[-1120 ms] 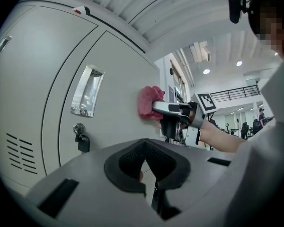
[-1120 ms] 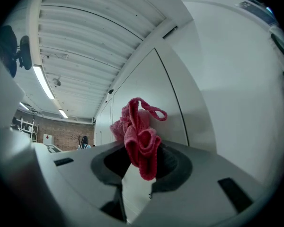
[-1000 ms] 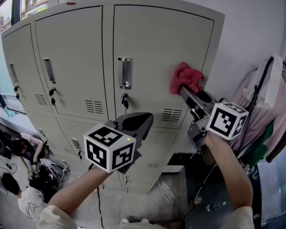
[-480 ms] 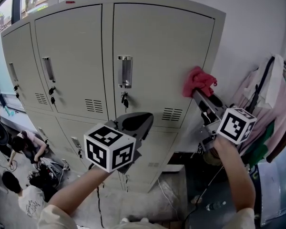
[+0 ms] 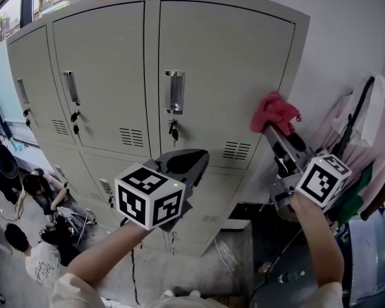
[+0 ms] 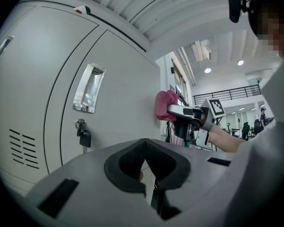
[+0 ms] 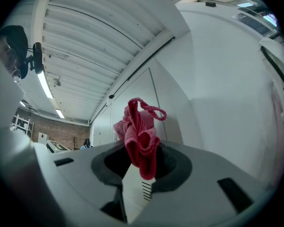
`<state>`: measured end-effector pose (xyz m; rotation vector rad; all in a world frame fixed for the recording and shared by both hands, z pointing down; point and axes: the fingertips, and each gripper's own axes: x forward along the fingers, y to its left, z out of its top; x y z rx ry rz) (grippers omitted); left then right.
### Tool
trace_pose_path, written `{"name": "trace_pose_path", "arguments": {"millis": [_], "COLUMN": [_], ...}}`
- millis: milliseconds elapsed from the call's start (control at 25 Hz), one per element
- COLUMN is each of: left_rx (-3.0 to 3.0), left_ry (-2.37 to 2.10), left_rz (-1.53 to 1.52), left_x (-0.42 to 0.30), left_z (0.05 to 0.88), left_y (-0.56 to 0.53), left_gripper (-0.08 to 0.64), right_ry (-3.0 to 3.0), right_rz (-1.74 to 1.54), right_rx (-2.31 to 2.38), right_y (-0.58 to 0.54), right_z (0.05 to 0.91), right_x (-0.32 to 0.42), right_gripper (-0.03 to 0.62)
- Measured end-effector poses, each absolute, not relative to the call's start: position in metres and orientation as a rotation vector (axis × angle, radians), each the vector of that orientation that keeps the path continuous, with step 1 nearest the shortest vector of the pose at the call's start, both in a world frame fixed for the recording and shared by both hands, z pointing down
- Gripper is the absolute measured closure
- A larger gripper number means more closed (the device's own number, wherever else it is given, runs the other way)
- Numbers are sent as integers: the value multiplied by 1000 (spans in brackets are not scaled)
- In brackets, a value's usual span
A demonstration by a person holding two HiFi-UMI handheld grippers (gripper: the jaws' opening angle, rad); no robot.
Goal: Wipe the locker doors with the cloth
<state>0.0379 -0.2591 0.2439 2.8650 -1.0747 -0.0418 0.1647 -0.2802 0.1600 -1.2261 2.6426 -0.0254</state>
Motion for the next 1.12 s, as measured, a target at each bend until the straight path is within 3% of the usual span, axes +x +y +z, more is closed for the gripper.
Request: {"name": "trace_pose_path", "arguments": {"millis": [600,1120], "left_rx": [2797,2752], "left_ry": [-1218,-1307], "left_rz": [-49,-64], "left_x": [-9,-43], "left_z": [247,248], "left_y": [-247,-242], "left_gripper": [555,555], "right_ry": [2807,2866], "right_rz": [-93,-121], "right_rx": [-891,-783], "right_y": [-297,-306], "right_z": [170,181], "right_x": [22,-44], "right_gripper": [485,485]}}
